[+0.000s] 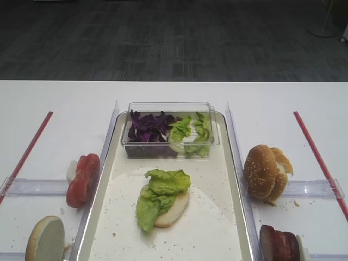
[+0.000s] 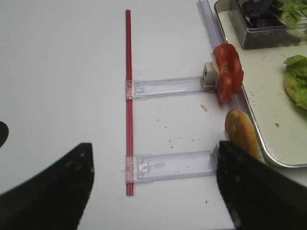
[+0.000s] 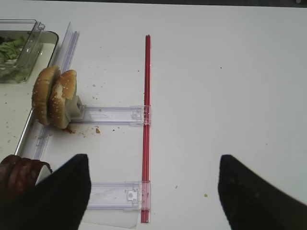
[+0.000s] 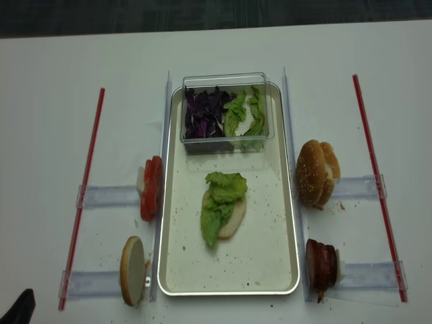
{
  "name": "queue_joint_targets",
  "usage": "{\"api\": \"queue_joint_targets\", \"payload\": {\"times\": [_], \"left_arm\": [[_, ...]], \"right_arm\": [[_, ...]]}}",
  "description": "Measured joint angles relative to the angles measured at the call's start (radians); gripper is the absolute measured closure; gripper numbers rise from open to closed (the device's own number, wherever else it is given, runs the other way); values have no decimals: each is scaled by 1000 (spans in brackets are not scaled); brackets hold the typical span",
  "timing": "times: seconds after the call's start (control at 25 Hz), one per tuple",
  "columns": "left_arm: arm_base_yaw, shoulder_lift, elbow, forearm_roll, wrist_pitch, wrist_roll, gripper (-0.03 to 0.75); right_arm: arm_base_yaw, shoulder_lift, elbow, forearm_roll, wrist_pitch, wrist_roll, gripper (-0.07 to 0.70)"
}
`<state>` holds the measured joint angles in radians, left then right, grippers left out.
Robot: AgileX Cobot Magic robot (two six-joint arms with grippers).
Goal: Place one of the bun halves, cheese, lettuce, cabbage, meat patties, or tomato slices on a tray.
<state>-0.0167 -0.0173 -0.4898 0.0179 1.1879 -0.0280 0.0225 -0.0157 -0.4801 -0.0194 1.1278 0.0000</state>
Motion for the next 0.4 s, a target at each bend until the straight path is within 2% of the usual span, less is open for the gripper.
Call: {"api": "queue_joint_targets", "payload": {"times": [0.4], "left_arm": [[0, 0, 0, 0, 0, 0, 223]], "right_arm": [[0, 0, 0, 0, 0, 0, 61]]}}
